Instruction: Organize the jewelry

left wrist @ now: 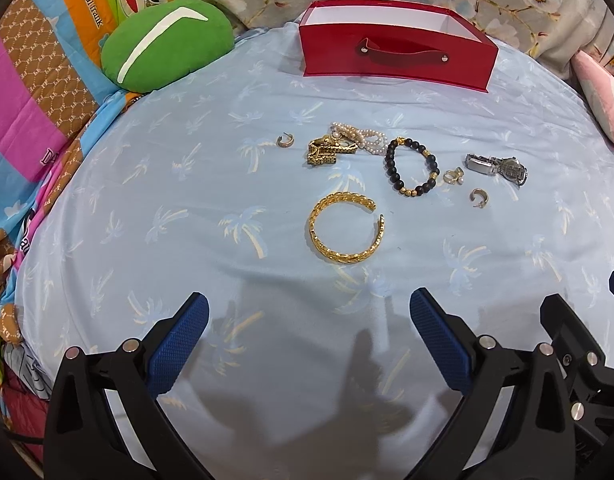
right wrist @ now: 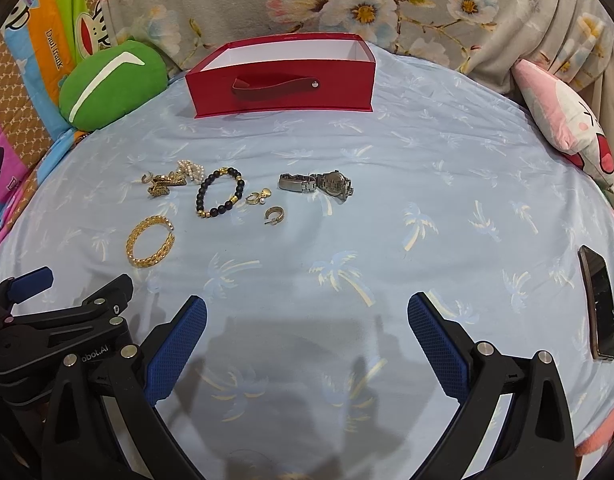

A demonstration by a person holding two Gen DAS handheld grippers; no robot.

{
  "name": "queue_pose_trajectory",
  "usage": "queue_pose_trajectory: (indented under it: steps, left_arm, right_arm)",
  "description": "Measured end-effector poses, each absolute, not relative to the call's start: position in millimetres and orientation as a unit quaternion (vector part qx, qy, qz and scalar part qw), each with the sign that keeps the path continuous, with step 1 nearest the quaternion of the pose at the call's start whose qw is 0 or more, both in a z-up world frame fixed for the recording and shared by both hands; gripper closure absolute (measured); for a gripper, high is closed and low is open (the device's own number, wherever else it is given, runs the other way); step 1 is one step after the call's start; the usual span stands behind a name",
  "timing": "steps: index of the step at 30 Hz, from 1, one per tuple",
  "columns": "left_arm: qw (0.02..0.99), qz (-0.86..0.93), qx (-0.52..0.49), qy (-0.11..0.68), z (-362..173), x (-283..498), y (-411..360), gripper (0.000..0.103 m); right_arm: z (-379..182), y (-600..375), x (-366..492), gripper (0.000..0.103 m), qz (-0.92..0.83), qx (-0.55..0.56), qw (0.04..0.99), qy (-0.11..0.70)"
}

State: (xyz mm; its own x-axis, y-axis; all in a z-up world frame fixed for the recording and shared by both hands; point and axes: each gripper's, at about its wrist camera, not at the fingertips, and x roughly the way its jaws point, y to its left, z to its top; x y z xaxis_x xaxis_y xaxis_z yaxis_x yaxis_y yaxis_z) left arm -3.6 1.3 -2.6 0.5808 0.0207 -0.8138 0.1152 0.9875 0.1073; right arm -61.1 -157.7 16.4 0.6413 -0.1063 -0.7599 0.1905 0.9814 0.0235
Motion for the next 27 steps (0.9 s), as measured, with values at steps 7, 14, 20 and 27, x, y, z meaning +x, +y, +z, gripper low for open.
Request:
queue_pose_trajectory:
  steps: [7, 14, 20, 27]
  left_arm:
    - [0.885, -0.027, 0.074, 0.459, -3.6, -5.1, 4.5, 0.005]
    - [0.885, -0.025, 0.076, 0.46, -4.3, -1.8, 4.7, 0.005]
    - [0.884, -0.024, 0.076, 0.461, -4.7, -1.0, 4.9, 0.005]
    - [0.884, -0.023, 0.076, 0.461, -4.6, -0.9, 4.9, 0.005]
  right_arm:
    - [16.3, -158.6, -60.5, 0.005, -0.081, 0.051, 0.904, 0.416]
    - [14.2, -156.4, -59.7, 0.005, -0.08, 0.05, 0.904, 0.417]
    - [13.8, -155.9, -59.1, 0.005, -0.08, 0.051, 0.904, 0.417]
    - [13.1, -154.6, -58.3, 0.005, -0.078, 0.053, 0.904, 0.418]
